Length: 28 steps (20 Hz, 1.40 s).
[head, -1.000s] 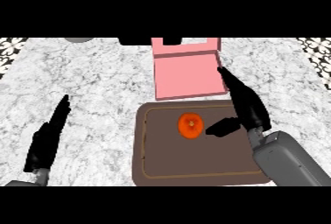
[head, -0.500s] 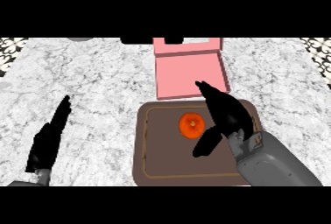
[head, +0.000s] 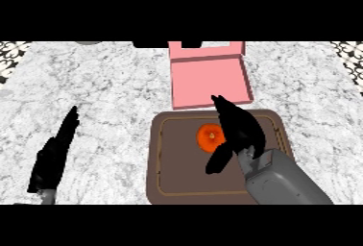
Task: Pick the squash from the tray and place it in the cardboard box
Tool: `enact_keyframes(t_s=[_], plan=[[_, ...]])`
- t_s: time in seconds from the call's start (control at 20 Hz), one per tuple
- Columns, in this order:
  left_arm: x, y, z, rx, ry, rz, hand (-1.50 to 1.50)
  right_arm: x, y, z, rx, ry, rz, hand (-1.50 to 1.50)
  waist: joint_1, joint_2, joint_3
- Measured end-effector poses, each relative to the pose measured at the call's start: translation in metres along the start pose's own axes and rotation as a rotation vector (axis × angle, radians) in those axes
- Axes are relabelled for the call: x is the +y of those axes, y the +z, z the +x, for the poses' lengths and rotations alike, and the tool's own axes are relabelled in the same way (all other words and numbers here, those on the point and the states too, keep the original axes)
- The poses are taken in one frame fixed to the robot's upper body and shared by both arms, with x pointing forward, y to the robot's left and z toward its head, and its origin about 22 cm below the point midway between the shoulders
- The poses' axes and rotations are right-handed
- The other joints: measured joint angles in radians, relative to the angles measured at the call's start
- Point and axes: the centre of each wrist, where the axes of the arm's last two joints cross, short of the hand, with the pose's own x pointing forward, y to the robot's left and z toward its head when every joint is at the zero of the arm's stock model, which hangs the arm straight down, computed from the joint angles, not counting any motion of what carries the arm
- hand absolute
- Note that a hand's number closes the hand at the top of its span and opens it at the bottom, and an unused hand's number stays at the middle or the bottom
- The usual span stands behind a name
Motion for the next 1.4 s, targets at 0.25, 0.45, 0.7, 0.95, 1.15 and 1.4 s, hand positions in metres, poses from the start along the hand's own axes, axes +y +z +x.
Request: enact_keyframes(t_s=[0.25,0.45,0.7,0.95,1.15,1.4], plan=[[-0.004,-0.011,0.003,0.003,-0.001,-0.004,0.0,0.012,-0.007,0.001,0.028,0.01,0.015,-1.5,-0.002,0.001,0.0],[-0.002,-0.007,0.002,0.0,-0.002,0.0,0.0,0.017,-0.006,0.0,0.032,0.004,0.014,-1.5,-0.001,0.0,0.0],[0.002,-0.007,0.003,-0.001,-0.005,0.004,0.0,0.022,-0.009,0.006,0.042,0.007,0.016,-1.5,0.0,0.001,0.0],[0.003,-0.009,0.002,0.0,-0.005,-0.005,0.0,0.027,-0.012,-0.006,0.06,0.007,0.008,-1.5,-0.001,0.001,0.0],[0.003,-0.011,0.007,-0.002,-0.006,-0.003,0.0,0.03,-0.011,-0.004,0.06,0.0,0.005,-1.5,-0.002,0.001,0.0],[0.004,-0.01,0.01,-0.005,-0.005,0.002,0.0,0.037,-0.022,-0.011,0.081,0.009,0.018,-1.5,0.0,0.001,0.0]])
